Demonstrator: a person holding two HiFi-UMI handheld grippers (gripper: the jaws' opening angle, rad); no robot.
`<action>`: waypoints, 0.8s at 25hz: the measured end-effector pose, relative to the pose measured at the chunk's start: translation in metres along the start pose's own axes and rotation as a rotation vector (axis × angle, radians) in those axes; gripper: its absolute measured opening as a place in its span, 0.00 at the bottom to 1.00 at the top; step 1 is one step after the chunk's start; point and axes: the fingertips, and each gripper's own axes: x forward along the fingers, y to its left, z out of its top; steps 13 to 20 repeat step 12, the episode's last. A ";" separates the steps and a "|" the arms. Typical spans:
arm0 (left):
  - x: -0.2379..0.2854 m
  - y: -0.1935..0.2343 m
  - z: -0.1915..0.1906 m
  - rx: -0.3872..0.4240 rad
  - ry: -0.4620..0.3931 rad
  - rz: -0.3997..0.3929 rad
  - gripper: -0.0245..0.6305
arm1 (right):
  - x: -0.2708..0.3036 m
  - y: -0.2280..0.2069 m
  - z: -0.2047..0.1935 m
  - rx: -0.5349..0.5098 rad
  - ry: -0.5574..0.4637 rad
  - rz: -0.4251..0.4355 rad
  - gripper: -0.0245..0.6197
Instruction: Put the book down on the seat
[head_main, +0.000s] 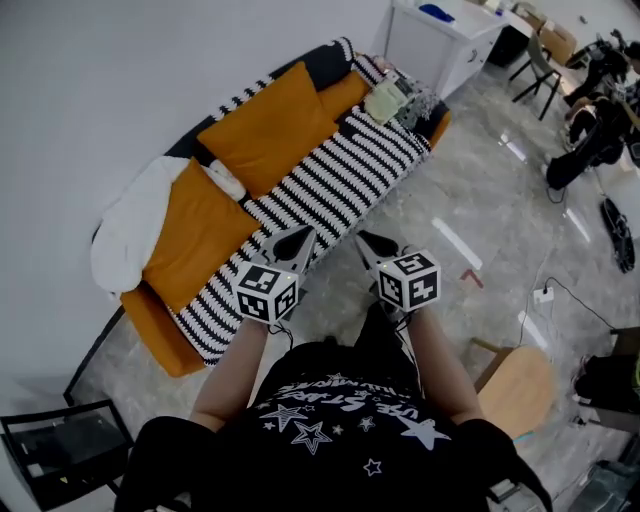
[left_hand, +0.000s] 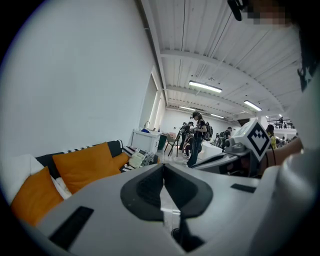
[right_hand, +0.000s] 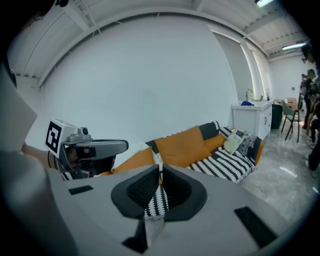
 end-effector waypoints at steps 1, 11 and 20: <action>-0.005 -0.001 -0.002 -0.001 -0.001 -0.003 0.05 | -0.001 0.003 -0.004 0.001 0.005 -0.006 0.10; -0.039 0.002 -0.006 -0.018 -0.039 0.028 0.05 | -0.002 0.038 -0.012 -0.026 0.024 0.030 0.10; -0.041 0.002 -0.007 -0.021 -0.041 0.031 0.05 | -0.002 0.041 -0.013 -0.030 0.023 0.034 0.10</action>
